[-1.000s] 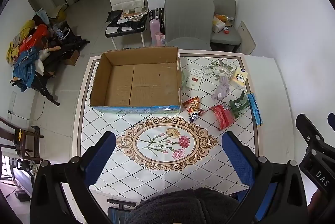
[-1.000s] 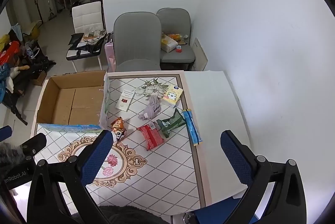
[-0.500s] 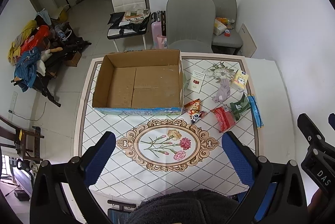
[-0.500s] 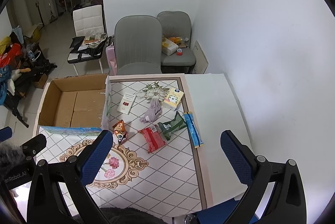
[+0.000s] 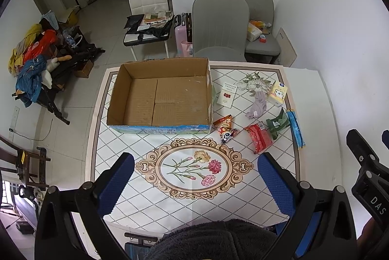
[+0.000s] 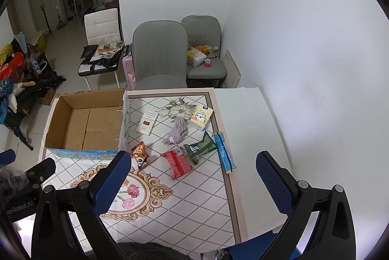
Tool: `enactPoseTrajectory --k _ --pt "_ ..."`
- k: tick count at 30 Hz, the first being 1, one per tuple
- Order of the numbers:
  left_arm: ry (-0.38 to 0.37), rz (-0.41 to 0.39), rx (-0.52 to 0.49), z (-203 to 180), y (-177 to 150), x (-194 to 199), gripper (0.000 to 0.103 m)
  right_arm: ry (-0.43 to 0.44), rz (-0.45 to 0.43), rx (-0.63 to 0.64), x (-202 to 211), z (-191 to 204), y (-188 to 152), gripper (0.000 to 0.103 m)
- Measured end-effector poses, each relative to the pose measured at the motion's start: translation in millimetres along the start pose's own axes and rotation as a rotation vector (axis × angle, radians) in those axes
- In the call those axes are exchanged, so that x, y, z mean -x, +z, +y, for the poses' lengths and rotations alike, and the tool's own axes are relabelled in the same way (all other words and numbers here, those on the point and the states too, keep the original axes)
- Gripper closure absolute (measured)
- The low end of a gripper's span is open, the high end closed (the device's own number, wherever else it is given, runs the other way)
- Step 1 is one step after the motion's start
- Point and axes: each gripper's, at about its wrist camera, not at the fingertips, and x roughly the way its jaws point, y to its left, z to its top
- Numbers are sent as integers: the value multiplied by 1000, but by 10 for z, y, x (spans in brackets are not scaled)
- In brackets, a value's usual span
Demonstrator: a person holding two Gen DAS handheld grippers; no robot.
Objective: Organize soft objects
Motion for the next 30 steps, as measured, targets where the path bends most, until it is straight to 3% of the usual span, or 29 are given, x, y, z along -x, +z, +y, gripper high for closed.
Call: enactPoseTrajectory --k 30 --pt "6 -19 -2 50 17 96 0 7 -10 9 89 19 -18 0"
